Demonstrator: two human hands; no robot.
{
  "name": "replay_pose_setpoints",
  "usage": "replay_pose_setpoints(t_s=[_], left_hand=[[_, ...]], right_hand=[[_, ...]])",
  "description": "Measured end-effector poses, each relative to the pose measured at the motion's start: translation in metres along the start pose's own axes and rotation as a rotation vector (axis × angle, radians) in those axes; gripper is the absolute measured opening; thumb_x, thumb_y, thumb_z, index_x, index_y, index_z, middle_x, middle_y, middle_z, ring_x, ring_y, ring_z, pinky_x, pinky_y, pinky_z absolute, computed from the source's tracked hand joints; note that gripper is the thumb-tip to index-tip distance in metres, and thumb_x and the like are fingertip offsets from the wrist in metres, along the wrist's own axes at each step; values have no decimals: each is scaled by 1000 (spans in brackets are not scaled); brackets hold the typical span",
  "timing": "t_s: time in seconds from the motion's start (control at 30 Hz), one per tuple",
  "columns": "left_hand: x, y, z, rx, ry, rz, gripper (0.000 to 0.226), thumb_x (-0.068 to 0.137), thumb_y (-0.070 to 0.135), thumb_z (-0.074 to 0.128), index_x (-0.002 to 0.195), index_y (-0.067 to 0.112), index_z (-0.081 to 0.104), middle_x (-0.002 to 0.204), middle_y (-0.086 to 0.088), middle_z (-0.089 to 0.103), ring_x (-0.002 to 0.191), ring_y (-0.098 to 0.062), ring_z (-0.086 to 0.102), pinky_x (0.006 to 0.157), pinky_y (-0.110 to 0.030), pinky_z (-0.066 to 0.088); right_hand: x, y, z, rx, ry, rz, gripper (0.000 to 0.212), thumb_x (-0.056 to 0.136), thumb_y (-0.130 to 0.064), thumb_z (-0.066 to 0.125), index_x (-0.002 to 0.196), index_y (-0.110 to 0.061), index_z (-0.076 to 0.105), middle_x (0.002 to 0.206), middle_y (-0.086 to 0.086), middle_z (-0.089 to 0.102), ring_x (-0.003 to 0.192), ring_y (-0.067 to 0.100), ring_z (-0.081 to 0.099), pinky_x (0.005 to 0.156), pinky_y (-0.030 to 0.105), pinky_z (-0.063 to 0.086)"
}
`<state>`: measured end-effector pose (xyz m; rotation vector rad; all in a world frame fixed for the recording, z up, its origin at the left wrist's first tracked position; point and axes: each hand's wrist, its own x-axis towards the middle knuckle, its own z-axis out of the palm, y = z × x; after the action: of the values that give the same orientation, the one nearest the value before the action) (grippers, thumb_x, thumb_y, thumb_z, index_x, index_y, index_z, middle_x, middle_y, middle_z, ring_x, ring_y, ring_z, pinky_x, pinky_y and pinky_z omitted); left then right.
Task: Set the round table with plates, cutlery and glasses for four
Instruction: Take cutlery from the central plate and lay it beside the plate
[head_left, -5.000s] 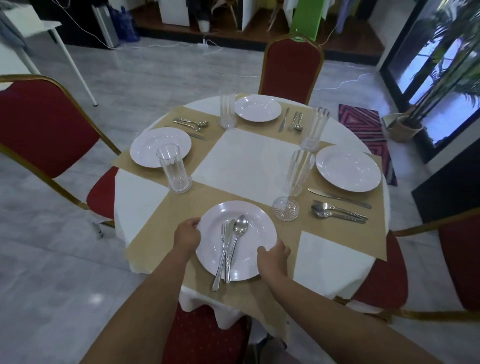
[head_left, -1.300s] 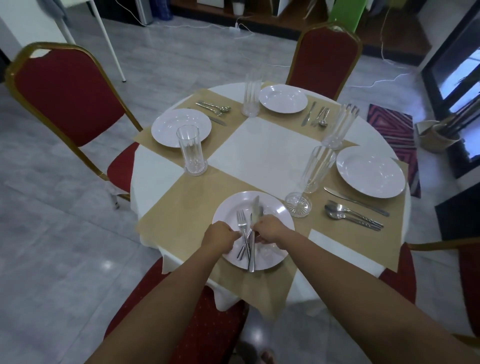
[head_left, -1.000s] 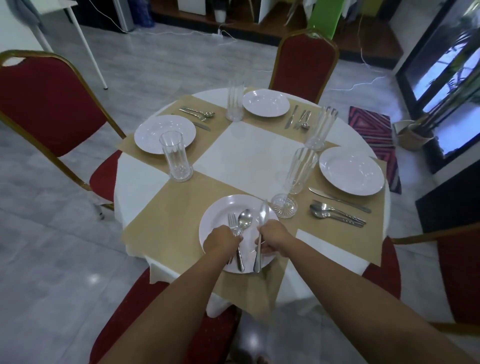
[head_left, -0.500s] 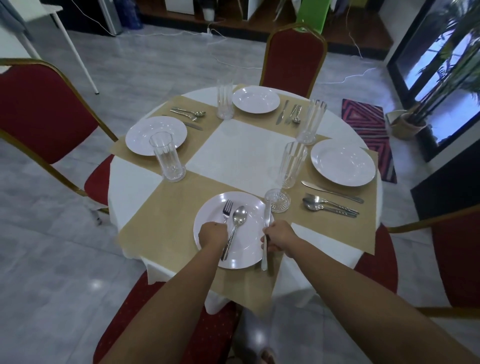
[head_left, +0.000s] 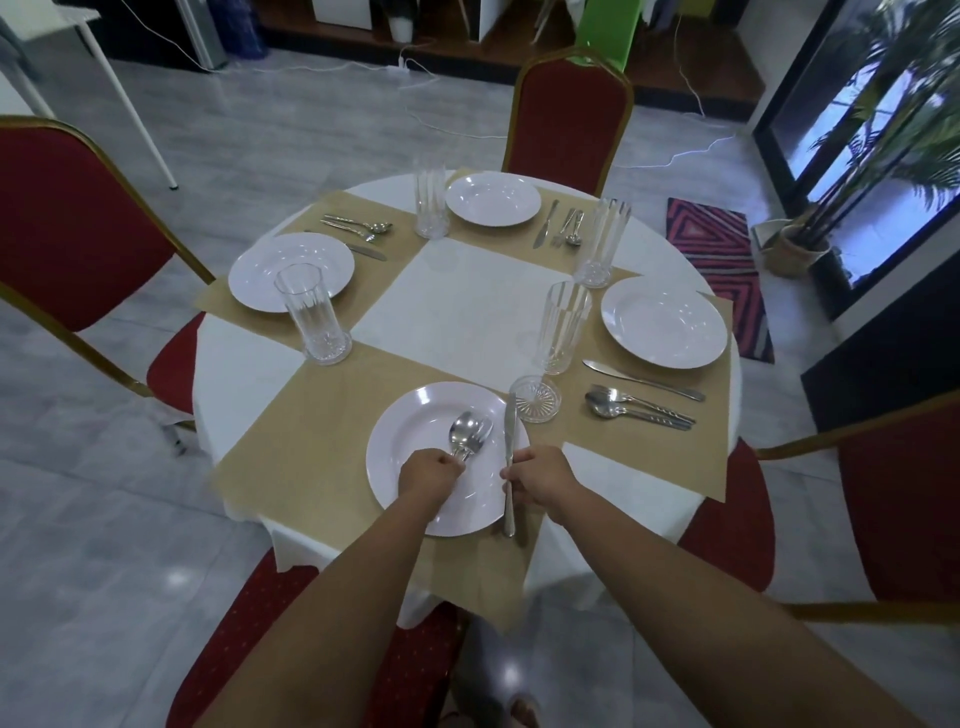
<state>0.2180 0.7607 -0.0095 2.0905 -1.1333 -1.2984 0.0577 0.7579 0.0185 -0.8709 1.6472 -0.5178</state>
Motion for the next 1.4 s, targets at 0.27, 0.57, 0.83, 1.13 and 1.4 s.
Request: replay_pose_setpoints(t_s=[0.27, 0.57, 0.83, 1.13, 1.4], left_hand=[[-10, -7, -3, -10, 80, 89, 23, 85, 22, 67, 107, 18, 62, 91, -5, 66, 83, -21, 60, 73, -28, 44], [-17, -9, -12, -257, 85, -63, 22, 77, 13, 77, 95, 5, 69, 91, -14, 71, 80, -26, 64, 81, -35, 54], [-25, -15, -43, -579, 46, -153, 7, 83, -3, 67, 76, -3, 66, 44, -4, 59, 37, -11, 53, 54, -24, 47], [-9, -40, -107, -596, 167, -154, 7, 79, -3, 71, 78, 0, 65, 45, -5, 61, 46, -19, 57, 57, -27, 46], [8, -56, -153, -525, 205, -121, 13, 80, 5, 74, 90, 0, 67, 62, -11, 60, 52, -18, 52, 45, -20, 41]], right_hand=[[-4, 11, -3, 246, 19, 86, 18, 82, 13, 62, 76, -4, 60, 78, 15, 62, 71, 26, 63, 77, 42, 60], [-18, 8, -2, 284, -17, 91, 12, 81, 13, 63, 89, 5, 65, 89, 21, 65, 71, 27, 64, 54, 30, 56], [-15, -6, 26, 328, -17, 130, 14, 84, 5, 67, 98, 8, 63, 83, 18, 67, 63, 24, 64, 43, 26, 53], [-13, -38, 89, 354, -71, 137, 2, 89, 7, 61, 88, 5, 62, 84, 17, 64, 67, 23, 65, 58, 31, 57], [-3, -65, 157, 162, -71, 48, 13, 82, 6, 63, 74, -3, 58, 80, 14, 65, 78, 28, 68, 72, 40, 61]])
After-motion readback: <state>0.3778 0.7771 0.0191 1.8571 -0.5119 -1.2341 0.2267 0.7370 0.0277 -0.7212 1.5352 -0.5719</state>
